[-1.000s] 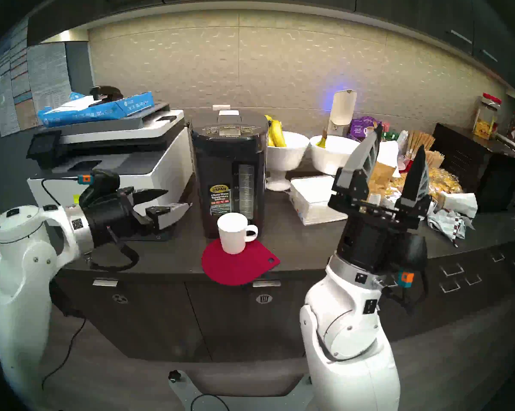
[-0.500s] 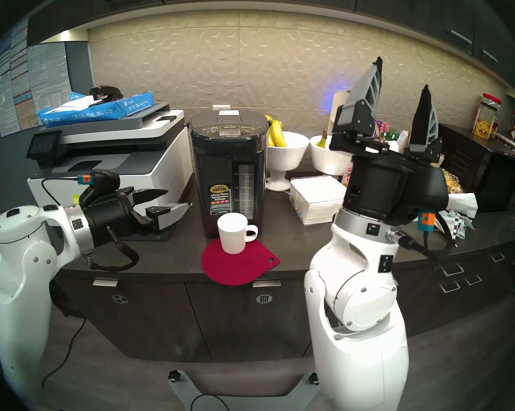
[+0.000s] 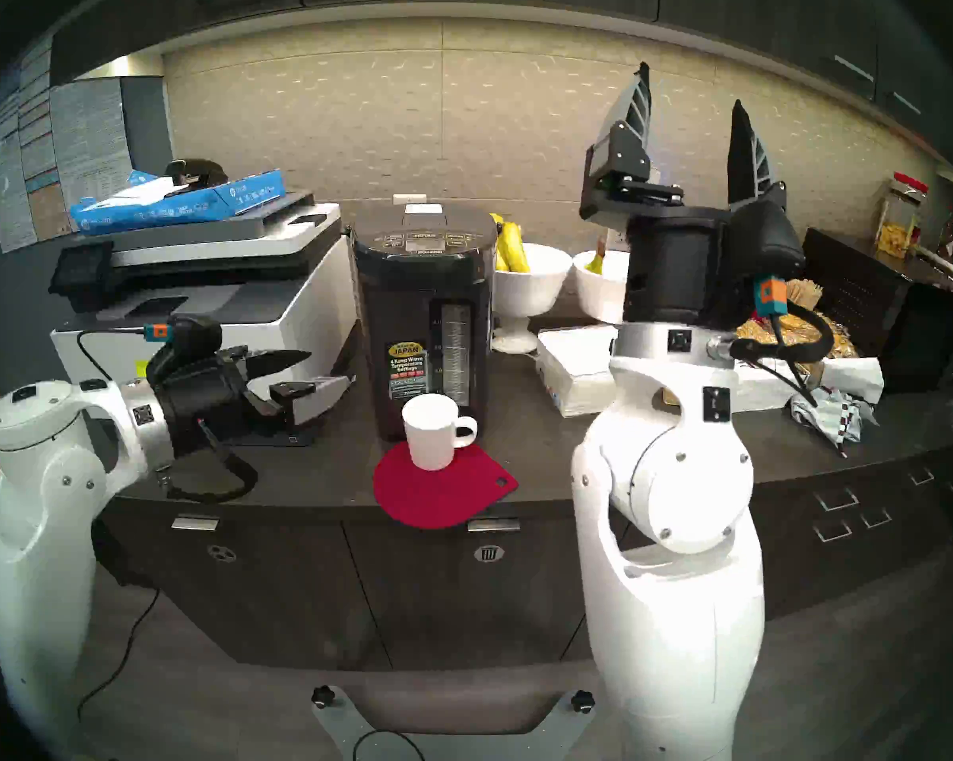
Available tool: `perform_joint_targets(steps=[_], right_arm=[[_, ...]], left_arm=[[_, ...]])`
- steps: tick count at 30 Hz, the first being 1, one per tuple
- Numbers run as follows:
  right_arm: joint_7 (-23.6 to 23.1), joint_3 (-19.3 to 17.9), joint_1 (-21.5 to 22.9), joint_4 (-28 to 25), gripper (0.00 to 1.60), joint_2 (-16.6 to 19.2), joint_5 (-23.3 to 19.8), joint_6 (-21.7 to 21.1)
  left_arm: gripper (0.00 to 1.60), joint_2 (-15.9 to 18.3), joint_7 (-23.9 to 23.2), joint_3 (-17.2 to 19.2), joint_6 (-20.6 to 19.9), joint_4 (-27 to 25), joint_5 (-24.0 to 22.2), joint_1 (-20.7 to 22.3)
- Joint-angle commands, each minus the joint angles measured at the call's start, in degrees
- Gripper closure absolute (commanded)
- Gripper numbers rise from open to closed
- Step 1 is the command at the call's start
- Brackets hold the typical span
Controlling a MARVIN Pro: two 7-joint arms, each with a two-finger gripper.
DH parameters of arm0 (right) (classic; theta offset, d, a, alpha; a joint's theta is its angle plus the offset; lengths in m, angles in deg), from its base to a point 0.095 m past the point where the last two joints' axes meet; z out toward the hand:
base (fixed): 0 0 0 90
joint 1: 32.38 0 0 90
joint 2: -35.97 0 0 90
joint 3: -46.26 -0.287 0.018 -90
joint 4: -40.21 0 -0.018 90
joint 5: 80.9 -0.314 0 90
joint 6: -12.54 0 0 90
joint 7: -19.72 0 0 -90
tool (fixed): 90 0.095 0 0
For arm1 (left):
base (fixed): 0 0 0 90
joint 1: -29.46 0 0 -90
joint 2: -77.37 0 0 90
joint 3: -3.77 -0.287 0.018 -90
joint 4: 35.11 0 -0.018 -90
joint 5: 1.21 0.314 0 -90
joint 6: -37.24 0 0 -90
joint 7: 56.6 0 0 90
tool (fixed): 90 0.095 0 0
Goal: Press the water dispenser button and fill the cup
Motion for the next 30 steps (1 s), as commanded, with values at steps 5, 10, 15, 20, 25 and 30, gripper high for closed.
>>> perform_joint_targets(steps=[5,10,15,20,25,30], right_arm=[[-3.07,-2.02,9.4,-0.35,0.0,0.67,0.56,-12.27],[-4.72,-3.0,11.72,0.23,0.0,1.28,0.56,-17.19],[-6.77,-3.99,14.64,1.22,0.0,2.11,0.43,-23.12],[-8.91,-4.61,17.84,2.56,0.0,2.84,-0.12,-29.13],[-11.35,-4.94,20.69,3.71,0.0,3.55,-1.11,-34.99],[-13.9,-5.24,23.19,4.54,0.0,4.2,-2.28,-40.64]], left_arm=[[0.0,0.09,-0.12,-0.02,0.11,-0.71,-0.03,0.28],[0.0,0.08,-0.13,-0.02,0.11,-0.74,-0.03,0.28],[0.0,0.09,-0.13,-0.02,0.11,-0.8,-0.02,0.29],[0.0,0.11,-0.14,-0.01,0.11,-0.87,-0.01,0.29],[0.0,0.12,-0.14,-0.01,0.1,-0.94,0.0,0.29],[0.0,0.14,-0.14,0.0,0.09,-0.99,0.01,0.28]])
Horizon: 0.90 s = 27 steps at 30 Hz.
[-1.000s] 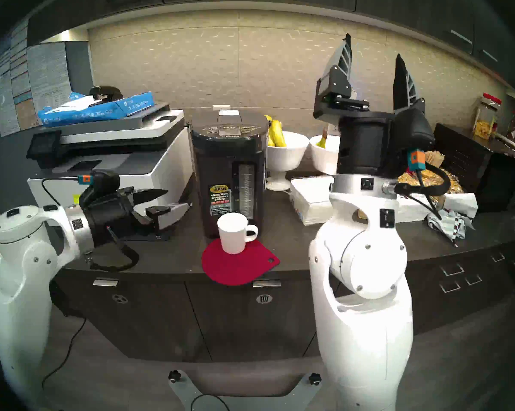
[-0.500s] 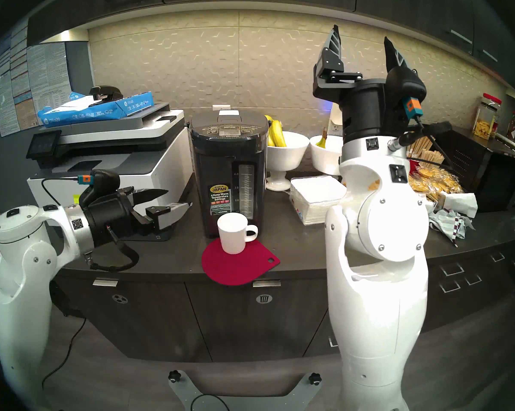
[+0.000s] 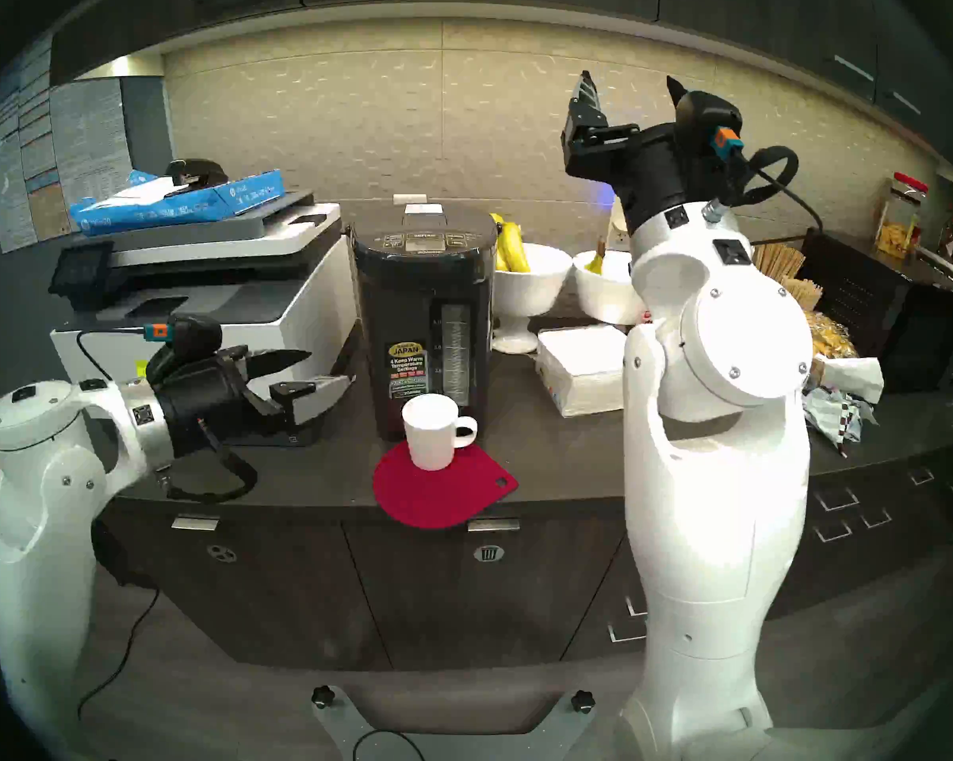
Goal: Press the water dispenser button and fill the cup
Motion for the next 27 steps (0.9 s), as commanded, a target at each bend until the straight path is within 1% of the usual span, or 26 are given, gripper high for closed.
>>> perform_joint_targets(steps=[1,2,3,4,7,9,10,11,13,14,15,16,18,22,23,24,27], right_arm=[[-2.77,0.05,5.83,-0.13,0.0,0.83,-1.3,-5.67],[-3.85,-0.14,6.66,0.05,0.0,1.13,-1.8,-7.8],[-3.85,-0.14,6.66,0.05,0.0,1.13,-1.8,-7.8],[-4.94,-0.38,8.46,0.44,0.0,1.46,-2.34,-10.94],[-6.55,-0.93,9.67,0.52,0.0,1.91,-3.09,-14.03],[-7.85,-1.22,10.95,0.96,0.0,2.37,-3.73,-15.71],[-7.85,-1.22,10.95,0.96,0.0,2.37,-3.73,-15.71],[-9.03,-1.45,11.91,1.18,0.0,2.91,-4.15,-17.38],[-10.17,-1.6,12.89,1.43,0.0,3.52,-4.44,-18.88],[-10.17,-1.6,12.89,1.43,0.0,3.52,-4.44,-18.88],[-11.51,-1.71,13.9,1.91,0.0,4.07,-4.98,-20.39],[-11.51,-1.71,13.9,1.91,0.0,4.07,-4.98,-20.39],[-13.99,-1.81,15.94,3.02,0.0,5.32,-5.93,-23.42],[-17.42,-1.6,17.99,4.22,0.0,7.08,-7.04,-27.34],[-18.47,-1.47,19.42,5.06,0.0,7.6,-7.42,-28.73],[-19.21,-1.59,18.58,4.65,0.0,7.99,-7.55,-29.04],[-21.04,-1.45,20.43,5.88,0.0,8.91,-8.12,-31.03]], left_arm=[[0.0,0.18,-0.13,0.0,0.09,-0.89,0.01,0.27],[0.0,0.19,-0.13,0.0,0.09,-0.91,0.01,0.26],[0.0,0.19,-0.13,0.0,0.09,-0.91,0.01,0.26],[0.0,0.2,-0.13,0.0,0.09,-0.93,0.02,0.26],[0.0,0.2,-0.13,0.01,0.09,-0.95,0.02,0.26],[0.0,0.21,-0.14,0.01,0.09,-0.94,0.02,0.26],[0.0,0.21,-0.14,0.01,0.09,-0.94,0.02,0.26],[0.0,0.22,-0.14,0.01,0.09,-0.95,0.02,0.26],[0.0,0.22,-0.14,0.01,0.08,-0.96,0.03,0.25],[0.0,0.22,-0.14,0.01,0.08,-0.96,0.03,0.25],[0.0,0.23,-0.14,0.01,0.08,-0.96,0.03,0.25],[0.0,0.23,-0.14,0.01,0.08,-0.96,0.03,0.25],[0.0,0.25,-0.14,0.01,0.08,-0.98,0.03,0.25],[0.0,0.28,-0.14,0.01,0.08,-1.02,0.04,0.24],[0.0,0.29,-0.14,0.02,0.08,-1.04,0.04,0.23],[0.0,0.3,-0.14,0.02,0.07,-1.05,0.04,0.23],[0.0,0.32,-0.14,0.02,0.07,-1.07,0.05,0.22]])
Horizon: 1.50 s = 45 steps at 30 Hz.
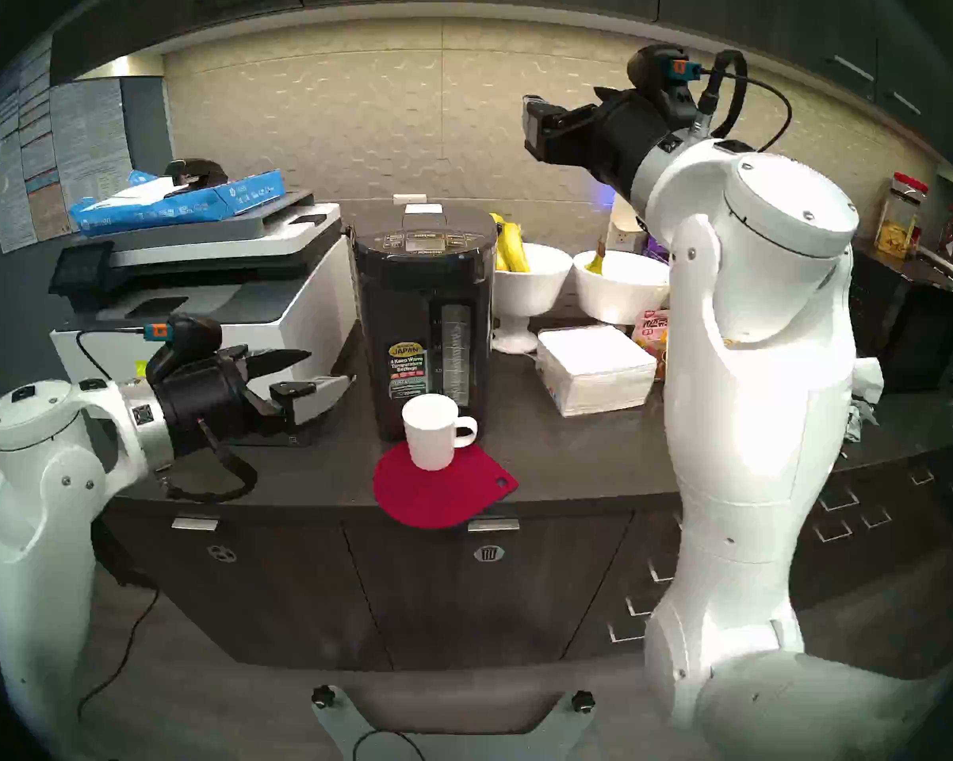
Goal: Press the water dispenser button and fill the cup
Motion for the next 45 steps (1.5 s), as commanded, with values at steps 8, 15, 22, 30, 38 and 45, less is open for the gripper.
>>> perform_joint_targets(steps=[8,15,22,30,38,45], right_arm=[[-9.44,0.48,10.16,4.17,0.0,5.62,-2.91,-5.69],[-12.73,0.75,13.3,6.63,0.0,6.63,-3.52,-5.69],[-15.27,3.41,17.68,10.9,0.0,7.31,-3.22,-5.69],[-19.55,8.36,21.48,16.73,0.0,8.46,-2.57,-5.69],[-23.24,9.8,24.99,21.65,0.0,8.4,-0.72,-5.43],[-24.27,9.5,28.92,25.62,0.0,7.23,0.75,-4.27]], left_arm=[[0.0,0.28,-0.12,0.02,0.08,-1.01,0.02,0.2],[0.0,0.33,-0.12,0.02,0.09,-0.98,0.0,0.21],[0.0,0.37,-0.11,0.02,0.09,-0.99,-0.01,0.2],[0.0,0.43,-0.1,0.03,0.09,-1.05,-0.03,0.17],[0.0,0.46,-0.08,0.05,0.09,-1.11,-0.02,0.14],[0.0,0.49,-0.07,0.05,0.09,-1.14,-0.02,0.12]])
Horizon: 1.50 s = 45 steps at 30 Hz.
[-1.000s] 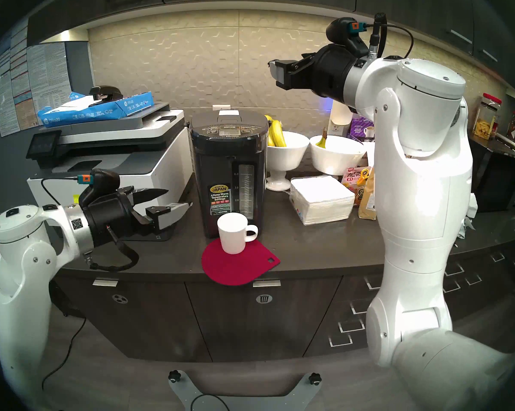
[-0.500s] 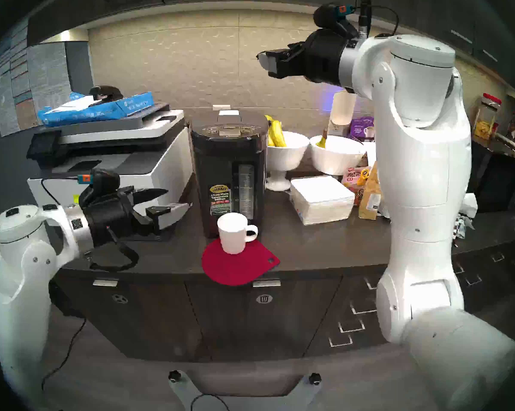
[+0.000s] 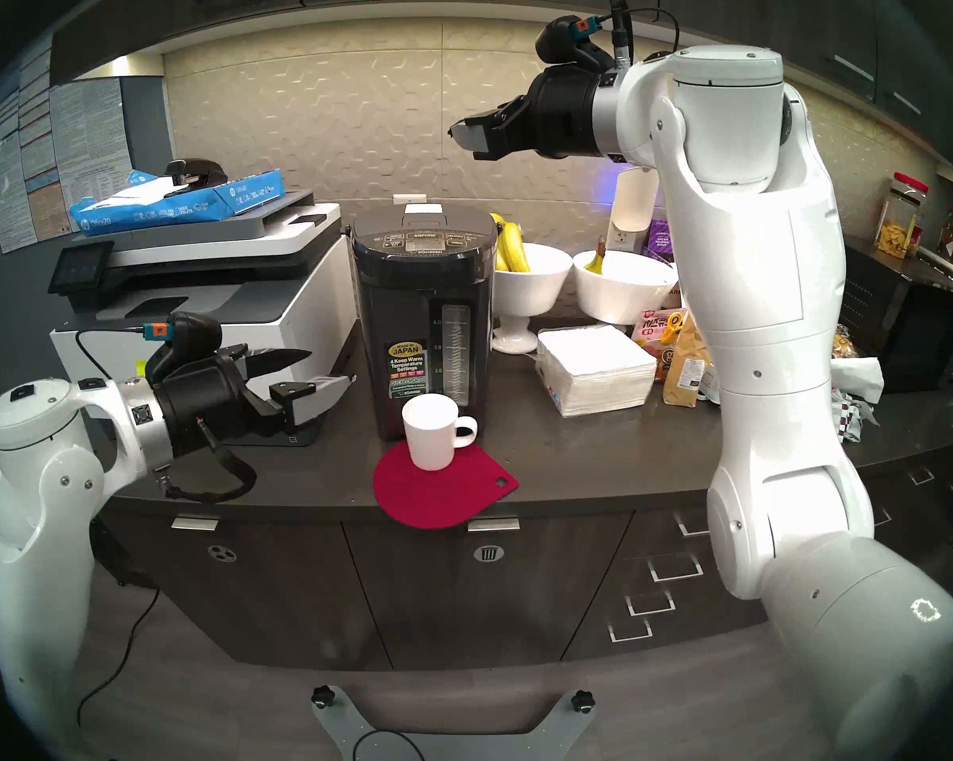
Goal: Press the water dispenser button and fill the cup
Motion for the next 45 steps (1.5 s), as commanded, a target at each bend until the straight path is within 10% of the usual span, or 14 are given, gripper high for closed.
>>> perform_joint_targets(steps=[1,16,22,45], right_arm=[[-0.91,-0.7,6.28,2.57,0.0,-1.45,1.3,1.32],[-7.28,4.11,13.61,9.08,0.0,0.92,4.0,0.89],[-13.4,10.56,12.03,3.17,0.0,6.57,8.2,-0.28],[-15.49,15.02,12.98,-11.6,0.0,23.08,-4.05,-0.28]], left_arm=[[0.0,0.03,-0.04,0.04,0.08,-0.94,-0.01,0.12],[0.0,0.03,0.02,0.07,0.07,-1.05,0.0,0.05],[0.0,0.05,0.02,0.06,0.08,-1.02,-0.01,0.07],[0.0,0.09,0.0,0.04,0.09,-0.96,-0.04,0.1]])
